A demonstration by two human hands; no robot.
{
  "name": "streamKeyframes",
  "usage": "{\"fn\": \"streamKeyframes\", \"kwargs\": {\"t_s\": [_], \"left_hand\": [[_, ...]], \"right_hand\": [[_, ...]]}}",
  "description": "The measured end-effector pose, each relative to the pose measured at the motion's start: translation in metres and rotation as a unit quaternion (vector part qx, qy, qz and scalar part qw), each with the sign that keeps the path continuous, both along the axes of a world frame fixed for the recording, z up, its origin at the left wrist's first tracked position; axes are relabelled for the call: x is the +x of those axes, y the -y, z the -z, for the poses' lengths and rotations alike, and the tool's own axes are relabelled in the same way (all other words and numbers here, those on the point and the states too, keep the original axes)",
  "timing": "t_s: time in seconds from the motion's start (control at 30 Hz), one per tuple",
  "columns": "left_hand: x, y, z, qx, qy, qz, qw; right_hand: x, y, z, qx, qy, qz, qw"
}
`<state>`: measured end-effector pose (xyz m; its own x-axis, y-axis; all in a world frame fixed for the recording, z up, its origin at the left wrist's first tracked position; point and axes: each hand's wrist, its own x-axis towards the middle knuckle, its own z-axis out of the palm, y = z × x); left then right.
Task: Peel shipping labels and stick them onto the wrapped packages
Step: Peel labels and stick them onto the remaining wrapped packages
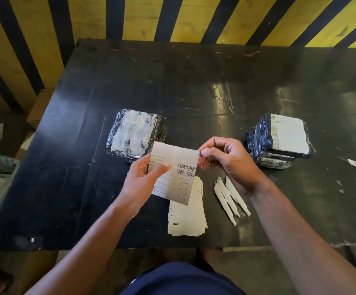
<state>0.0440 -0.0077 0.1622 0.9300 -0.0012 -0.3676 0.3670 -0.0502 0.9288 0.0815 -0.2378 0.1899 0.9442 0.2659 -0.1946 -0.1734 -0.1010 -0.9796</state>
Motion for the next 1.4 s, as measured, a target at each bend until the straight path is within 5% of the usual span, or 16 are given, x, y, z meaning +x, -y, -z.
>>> {"fn": "streamKeyframes", "kwargs": {"t_s": [0.53, 1.07, 1.13, 1.23, 1.4], "left_hand": [[0.004, 0.0, -0.005, 0.005, -0.013, 0.018, 1.0], [0.011, -0.002, -0.002, -0.095, -0.035, 0.074, 0.992], [0.011, 0.002, 0.001, -0.066, -0.016, 0.051, 0.996], [0.008, 0.011, 0.002, 0.094, 0.068, -0.004, 0.993], [0.006, 0.027, -0.009, 0.035, 0.166, 0.039, 0.985]], "right_hand": [[0.001, -0.002, -0.002, 0.03, -0.008, -0.014, 0.999], [-0.003, -0.005, -0.004, 0.137, -0.068, -0.022, 0.988], [-0.005, -0.007, -0.003, 0.151, -0.074, -0.014, 0.986], [-0.007, -0.011, 0.0, 0.149, -0.076, 0.006, 0.986], [-0.005, -0.015, 0.005, 0.144, -0.065, 0.042, 0.986]]}}
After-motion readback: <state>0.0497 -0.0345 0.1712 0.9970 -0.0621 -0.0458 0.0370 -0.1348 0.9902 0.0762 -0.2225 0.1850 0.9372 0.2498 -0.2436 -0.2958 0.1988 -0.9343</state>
